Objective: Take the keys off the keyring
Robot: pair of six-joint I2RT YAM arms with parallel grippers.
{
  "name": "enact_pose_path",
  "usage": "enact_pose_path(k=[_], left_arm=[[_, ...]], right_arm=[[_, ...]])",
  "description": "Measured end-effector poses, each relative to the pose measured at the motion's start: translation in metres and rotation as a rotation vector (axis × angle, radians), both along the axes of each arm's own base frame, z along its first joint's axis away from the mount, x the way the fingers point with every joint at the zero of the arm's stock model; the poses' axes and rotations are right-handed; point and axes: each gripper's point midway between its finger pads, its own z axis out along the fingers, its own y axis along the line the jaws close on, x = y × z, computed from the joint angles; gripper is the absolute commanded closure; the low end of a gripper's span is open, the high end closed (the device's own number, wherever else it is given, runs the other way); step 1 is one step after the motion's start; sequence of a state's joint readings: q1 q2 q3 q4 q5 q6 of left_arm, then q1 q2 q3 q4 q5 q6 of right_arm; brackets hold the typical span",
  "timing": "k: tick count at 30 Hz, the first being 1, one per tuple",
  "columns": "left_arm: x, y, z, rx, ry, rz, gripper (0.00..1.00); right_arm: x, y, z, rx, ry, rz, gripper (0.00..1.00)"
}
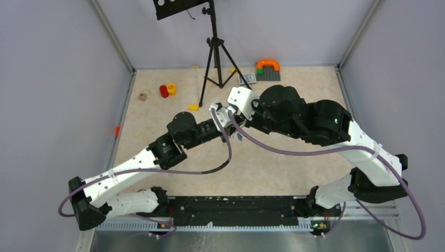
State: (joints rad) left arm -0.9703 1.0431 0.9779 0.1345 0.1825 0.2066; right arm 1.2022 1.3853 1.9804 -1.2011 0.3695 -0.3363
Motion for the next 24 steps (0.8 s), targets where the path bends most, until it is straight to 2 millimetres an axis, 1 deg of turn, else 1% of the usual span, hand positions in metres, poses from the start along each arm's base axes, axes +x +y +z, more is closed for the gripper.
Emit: enact_pose_path(k=[3,6,11,14,21,24], left_arm=[[0.000,0.000,-0.001,0.001,0.004,0.000,0.93],[0.000,0.001,-0.002,0.003,0.009,0.001,1.00],[-0.002,0.006,-0.002,0.012,0.016,0.008,1.00],[-0.004,0.011,-0.004,0.031,0.011,0.016,1.00],[-0.013,0.024,-0.014,0.149,-0.087,-0.002,1.00],[-0.015,0.027,-0.017,0.217,-0.150,-0.016,1.00]], right_arm=[[0.000,0.000,0.000,-0.001,0.000,-0.001,1.00],[0.000,-0.001,0.000,-0.002,0.000,-0.002,1.00],[-0.002,-0.001,-0.001,0.004,0.009,0.004,1.00],[-0.007,-0.002,-0.004,0.015,0.027,0.016,1.00],[-0.030,0.002,-0.023,0.121,0.111,0.094,1.00],[-0.036,0.004,-0.028,0.187,0.128,0.106,1.00]])
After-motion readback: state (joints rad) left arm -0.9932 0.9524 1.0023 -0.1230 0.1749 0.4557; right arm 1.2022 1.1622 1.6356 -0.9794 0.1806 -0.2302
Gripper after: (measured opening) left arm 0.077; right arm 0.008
